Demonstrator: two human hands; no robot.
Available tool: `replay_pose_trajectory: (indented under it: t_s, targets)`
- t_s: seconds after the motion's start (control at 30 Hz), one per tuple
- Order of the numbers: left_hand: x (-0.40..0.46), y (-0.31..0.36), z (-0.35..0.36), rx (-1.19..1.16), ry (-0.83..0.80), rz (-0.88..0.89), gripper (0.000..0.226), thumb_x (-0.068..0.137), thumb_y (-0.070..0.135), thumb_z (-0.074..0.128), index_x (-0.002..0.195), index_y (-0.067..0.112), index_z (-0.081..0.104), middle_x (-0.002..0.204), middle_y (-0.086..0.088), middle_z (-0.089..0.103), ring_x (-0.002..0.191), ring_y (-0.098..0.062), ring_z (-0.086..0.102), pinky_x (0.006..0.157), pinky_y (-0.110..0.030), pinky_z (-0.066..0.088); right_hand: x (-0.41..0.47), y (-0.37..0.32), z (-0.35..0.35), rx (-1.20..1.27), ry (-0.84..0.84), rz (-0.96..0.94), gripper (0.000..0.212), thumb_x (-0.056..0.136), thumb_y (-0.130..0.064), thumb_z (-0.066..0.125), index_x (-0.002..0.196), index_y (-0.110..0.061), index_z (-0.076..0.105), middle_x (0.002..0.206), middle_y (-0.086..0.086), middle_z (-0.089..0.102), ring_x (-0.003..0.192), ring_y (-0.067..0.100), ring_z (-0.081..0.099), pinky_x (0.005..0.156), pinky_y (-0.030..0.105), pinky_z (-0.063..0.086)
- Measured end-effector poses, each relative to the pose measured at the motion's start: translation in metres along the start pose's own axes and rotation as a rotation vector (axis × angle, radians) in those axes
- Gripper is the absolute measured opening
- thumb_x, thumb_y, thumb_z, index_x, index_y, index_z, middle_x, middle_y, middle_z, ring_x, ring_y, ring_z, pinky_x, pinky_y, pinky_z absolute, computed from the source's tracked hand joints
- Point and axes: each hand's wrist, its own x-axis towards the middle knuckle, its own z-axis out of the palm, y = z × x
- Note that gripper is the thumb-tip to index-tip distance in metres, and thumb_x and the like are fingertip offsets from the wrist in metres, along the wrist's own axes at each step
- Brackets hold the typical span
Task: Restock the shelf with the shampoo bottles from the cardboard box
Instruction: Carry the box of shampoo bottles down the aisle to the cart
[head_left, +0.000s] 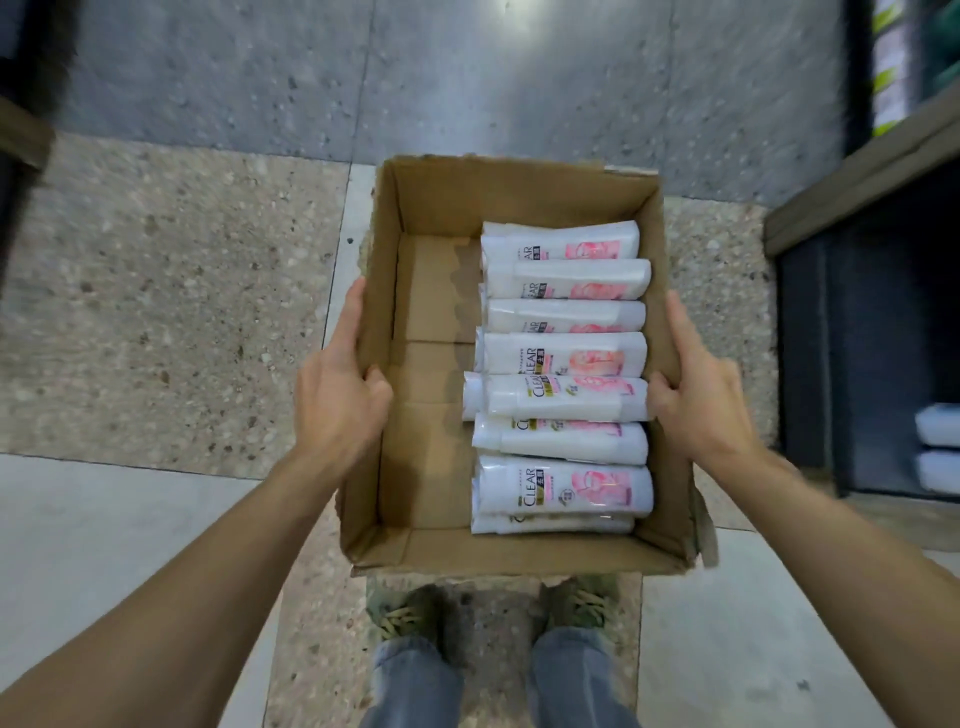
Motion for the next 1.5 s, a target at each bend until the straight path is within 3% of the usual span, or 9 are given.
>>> replay_pose_trajectory:
  t_s: [0.27,0.5,0.57,0.67,0.77,0.87,1.03,1.17,1.5]
  targets:
    - [-0.025,0.211,-0.222,0.013,0.081,0.118,0.098,0.074,-0.012,0.052,0.152,0.037,0.023,0.112,-0.006,0.071,0.065,-0.011,0.058,0.060,-0.018,0.044,-0.038,-0.154,-0.249,0.062,0.033,-0.120,0.085,0.087,-0.015,0.055,0.152,-0.047,0.013,0.095,0.007,0.069,0.081,0.023,0.061,0.068,0.033,0.045]
    - [-0.054,0.417,-0.413,0.009,0.167,0.245,0.095,0.070,-0.004,0.045,0.149,0.043,0.022,0.097,-0.012,0.063,0.080,-0.038,0.064,0.070,-0.045,0.056,-0.079,-0.277,-0.482,0.115,0.189,-0.209,0.082,0.086,-0.036,0.064,0.149,-0.049,0.014,0.117,0.006,0.065,0.111,0.030,0.058,0.087,0.044,0.050]
    - [-0.065,0.463,-0.453,0.000,0.204,0.290,0.093,0.073,-0.004,0.047,0.151,0.040,0.022,0.114,-0.009,0.064,0.072,-0.031,0.064,0.063,-0.042,0.057,-0.089,-0.304,-0.537,0.101,0.216,-0.252,0.080,0.086,-0.033,0.067,0.149,-0.045,0.019,0.108,0.002,0.065,0.099,0.027,0.061,0.083,0.046,0.053]
    - [-0.075,0.524,-0.502,0.024,0.238,0.339,0.086,0.080,-0.001,0.048,0.153,0.034,0.021,0.147,-0.011,0.047,0.106,-0.031,0.060,0.081,-0.040,0.053,-0.103,-0.337,-0.611,0.092,0.270,-0.363,0.067,0.082,-0.033,0.070,0.138,-0.043,0.035,0.106,0.000,0.067,0.093,0.022,0.061,0.080,0.042,0.053]
    - [-0.081,0.568,-0.536,0.016,0.270,0.378,0.084,0.081,-0.001,0.049,0.153,0.032,0.023,0.132,-0.011,0.058,0.090,-0.027,0.060,0.067,-0.034,0.049,-0.108,-0.360,-0.666,0.034,0.315,-0.385,0.074,0.083,-0.023,0.071,0.143,-0.036,0.032,0.119,0.010,0.064,0.102,0.029,0.058,0.080,0.040,0.051]
    - [-0.080,0.593,-0.553,-0.009,0.298,0.394,0.086,0.081,-0.003,0.050,0.153,0.035,0.022,0.094,-0.001,0.059,0.063,-0.023,0.060,0.055,-0.039,0.054,-0.107,-0.373,-0.695,0.026,0.348,-0.408,0.083,0.085,-0.022,0.072,0.153,-0.032,0.024,0.132,0.014,0.059,0.113,0.034,0.058,0.080,0.040,0.049]
    - [-0.041,0.600,-0.546,0.013,0.293,0.391,0.087,0.080,-0.004,0.050,0.153,0.036,0.024,0.127,-0.015,0.064,0.054,-0.008,0.054,0.040,-0.019,0.039,-0.072,-0.378,-0.691,0.076,0.322,-0.360,0.085,0.083,-0.025,0.072,0.153,-0.035,0.024,0.131,0.010,0.062,0.116,0.033,0.058,0.089,0.046,0.052]
    - [0.021,0.589,-0.526,-0.029,0.219,0.398,0.088,0.081,-0.009,0.046,0.153,0.036,0.023,0.145,-0.008,0.051,0.074,-0.024,0.066,0.039,-0.015,0.041,-0.012,-0.385,-0.670,0.057,0.278,-0.353,0.083,0.073,-0.038,0.069,0.145,-0.047,0.029,0.111,-0.001,0.070,0.102,0.027,0.065,0.083,0.049,0.055]
    - [0.239,0.631,-0.537,0.014,0.178,0.337,0.093,0.077,-0.007,0.048,0.151,0.044,0.021,0.115,-0.004,0.071,0.050,-0.013,0.054,0.040,-0.022,0.035,0.177,-0.460,-0.682,0.087,0.261,-0.289,0.085,0.085,-0.017,0.065,0.151,-0.045,0.020,0.107,0.000,0.071,0.092,0.023,0.065,0.074,0.039,0.055]
